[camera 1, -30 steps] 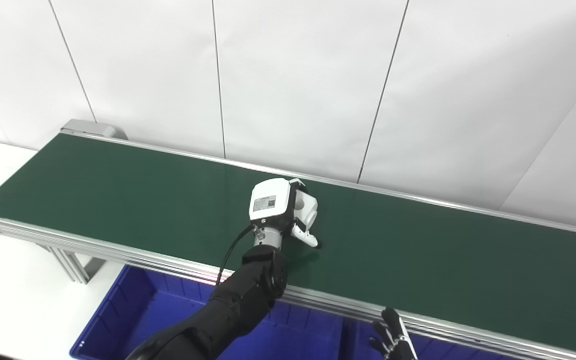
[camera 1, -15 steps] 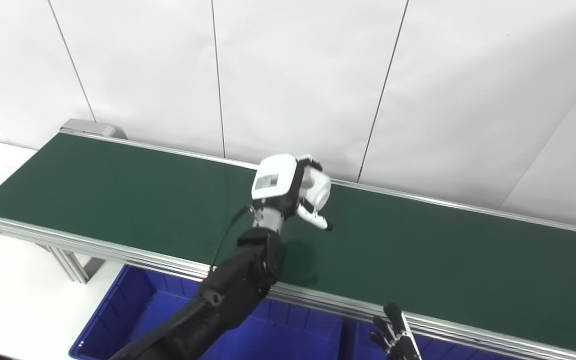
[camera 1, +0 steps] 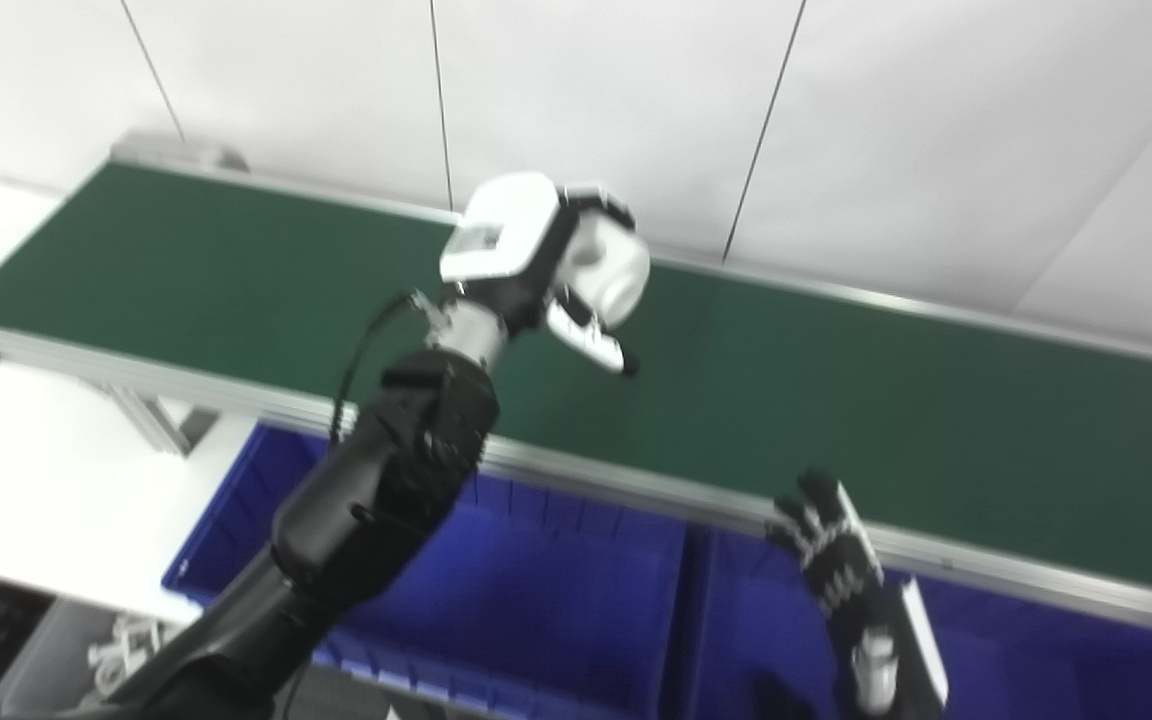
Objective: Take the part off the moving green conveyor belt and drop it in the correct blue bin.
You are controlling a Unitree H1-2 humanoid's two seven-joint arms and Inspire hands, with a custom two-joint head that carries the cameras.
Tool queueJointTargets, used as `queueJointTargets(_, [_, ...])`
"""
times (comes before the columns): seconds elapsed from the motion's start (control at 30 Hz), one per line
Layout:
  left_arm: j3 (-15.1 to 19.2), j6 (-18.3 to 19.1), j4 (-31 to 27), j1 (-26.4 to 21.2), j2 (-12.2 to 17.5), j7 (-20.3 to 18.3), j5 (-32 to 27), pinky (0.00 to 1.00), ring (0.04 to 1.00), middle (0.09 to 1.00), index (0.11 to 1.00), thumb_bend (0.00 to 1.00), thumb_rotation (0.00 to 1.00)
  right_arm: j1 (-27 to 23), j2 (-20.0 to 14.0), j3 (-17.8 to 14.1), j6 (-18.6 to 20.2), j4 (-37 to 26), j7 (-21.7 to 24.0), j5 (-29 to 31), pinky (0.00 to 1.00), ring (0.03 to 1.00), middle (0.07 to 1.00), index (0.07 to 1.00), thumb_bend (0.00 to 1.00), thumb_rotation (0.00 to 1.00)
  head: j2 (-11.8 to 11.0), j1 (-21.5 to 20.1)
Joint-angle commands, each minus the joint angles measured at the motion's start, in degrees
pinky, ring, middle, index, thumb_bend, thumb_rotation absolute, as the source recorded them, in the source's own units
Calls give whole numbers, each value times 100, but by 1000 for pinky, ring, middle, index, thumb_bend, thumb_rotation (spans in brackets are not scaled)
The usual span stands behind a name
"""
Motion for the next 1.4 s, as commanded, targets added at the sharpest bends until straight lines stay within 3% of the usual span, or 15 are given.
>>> queueJointTargets(0.0, [159,59,-384,154,36,-222,264,282,373,463,524,499,0,-93,27,-44,212,-332,1,126,829,907,957,965,1000,991,16,33])
queueJointTargets(0.2, [223,-242,-932,1170,163,-402,408,273,370,458,524,499,0,-124,51,-86,422,-536,-49,82,822,899,953,964,1000,1000,174,139])
queueJointTargets(0.37, [328,-972,-1022,1691,964,-1021,-606,263,371,444,518,499,0,-197,76,-124,498,-590,-60,105,811,889,945,955,1000,1000,250,199])
queueJointTargets(0.5, [440,-1571,-835,2018,1362,-1057,-1261,241,366,445,514,500,0,-267,100,-125,599,-651,-65,99,808,886,940,950,1000,1000,304,254])
queueJointTargets(0.67, [339,-1926,-729,2372,1516,-1149,-1072,362,430,517,478,502,0,-301,94,-144,703,-726,-49,116,805,888,938,947,1000,1000,340,310])
queueJointTargets(0.83, [166,-2222,-471,2622,1511,-1134,-796,319,400,501,505,501,0,-318,52,-144,725,-741,-6,131,800,886,936,945,1000,1000,359,343])
queueJointTargets(1.07, [-68,-2694,196,2567,1517,-1154,-734,334,422,509,493,501,0,-282,35,-114,784,-778,13,145,810,886,936,944,1000,1000,376,266])
queueJointTargets(1.17, [-147,-2964,616,2522,1404,-859,-609,350,428,530,479,500,0,-263,37,-110,810,-800,15,154,812,883,934,945,1000,1000,385,259])
queueJointTargets(1.27, [-174,-3284,1201,2495,1190,-98,-276,332,415,519,495,500,0,-234,35,-106,832,-837,19,165,817,883,933,947,1000,999,395,234])
queueJointTargets(1.37, [-171,-3345,1756,2418,941,745,202,333,407,507,502,501,0,-212,33,-92,839,-864,33,168,821,887,936,950,1000,999,395,183])
